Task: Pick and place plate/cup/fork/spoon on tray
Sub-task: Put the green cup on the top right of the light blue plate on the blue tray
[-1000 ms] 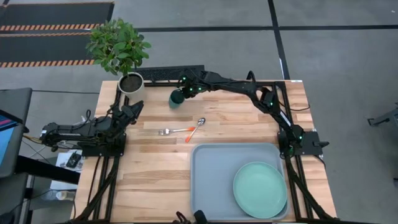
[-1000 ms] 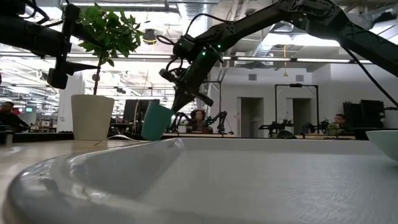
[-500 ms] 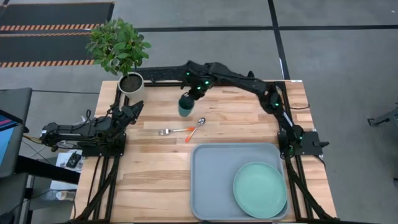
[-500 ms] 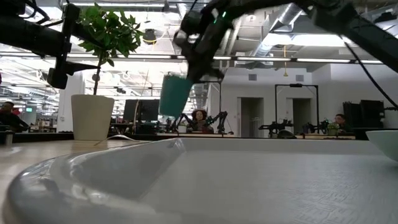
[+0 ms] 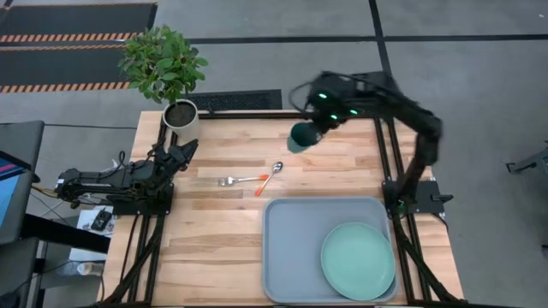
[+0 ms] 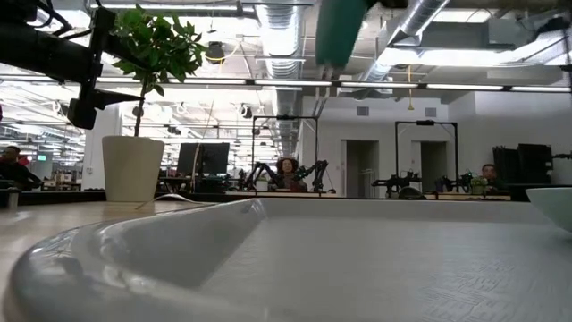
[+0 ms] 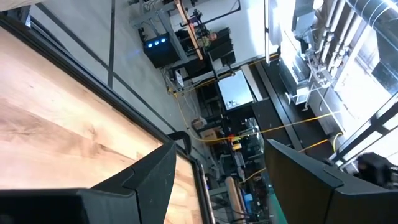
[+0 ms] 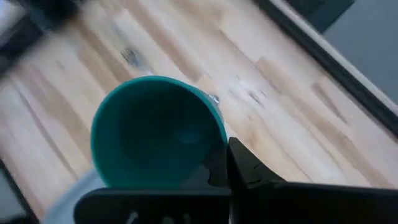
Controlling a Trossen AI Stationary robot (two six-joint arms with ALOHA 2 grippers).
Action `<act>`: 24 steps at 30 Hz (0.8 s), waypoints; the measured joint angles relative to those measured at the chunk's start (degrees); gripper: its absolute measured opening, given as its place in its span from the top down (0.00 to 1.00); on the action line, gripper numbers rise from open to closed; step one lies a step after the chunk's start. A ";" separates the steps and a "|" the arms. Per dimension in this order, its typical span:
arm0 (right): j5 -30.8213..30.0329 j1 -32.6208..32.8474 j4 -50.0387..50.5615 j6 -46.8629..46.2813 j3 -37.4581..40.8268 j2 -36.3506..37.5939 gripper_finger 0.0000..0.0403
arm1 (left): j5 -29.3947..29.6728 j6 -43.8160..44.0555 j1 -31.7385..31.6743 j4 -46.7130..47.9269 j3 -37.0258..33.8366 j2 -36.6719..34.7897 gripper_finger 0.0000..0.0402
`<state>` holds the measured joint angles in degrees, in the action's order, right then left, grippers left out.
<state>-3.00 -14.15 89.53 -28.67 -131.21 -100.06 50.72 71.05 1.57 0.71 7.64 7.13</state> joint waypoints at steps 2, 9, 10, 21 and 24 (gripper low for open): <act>-0.29 1.71 0.45 -3.81 3.96 5.04 1.00 | 0.02 0.02 0.01 0.01 0.00 -0.01 0.42; -7.26 10.36 0.49 -27.35 30.43 23.93 1.00 | 0.50 0.85 0.01 1.77 0.02 -0.01 0.42; -7.73 12.06 0.54 -31.20 34.57 26.62 1.00 | 0.54 1.36 -0.01 2.01 0.02 -0.01 0.42; -8.56 37.88 -1.18 -73.09 65.02 40.90 1.00 | 1.09 5.17 -0.01 5.44 0.02 -0.01 0.42; -6.12 43.13 -0.98 -81.80 70.12 42.84 1.00 | 1.48 5.85 -0.01 6.47 0.02 -0.01 0.42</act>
<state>-9.12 28.98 88.56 -110.46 -61.09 -57.22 52.20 76.90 1.56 7.18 7.66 7.11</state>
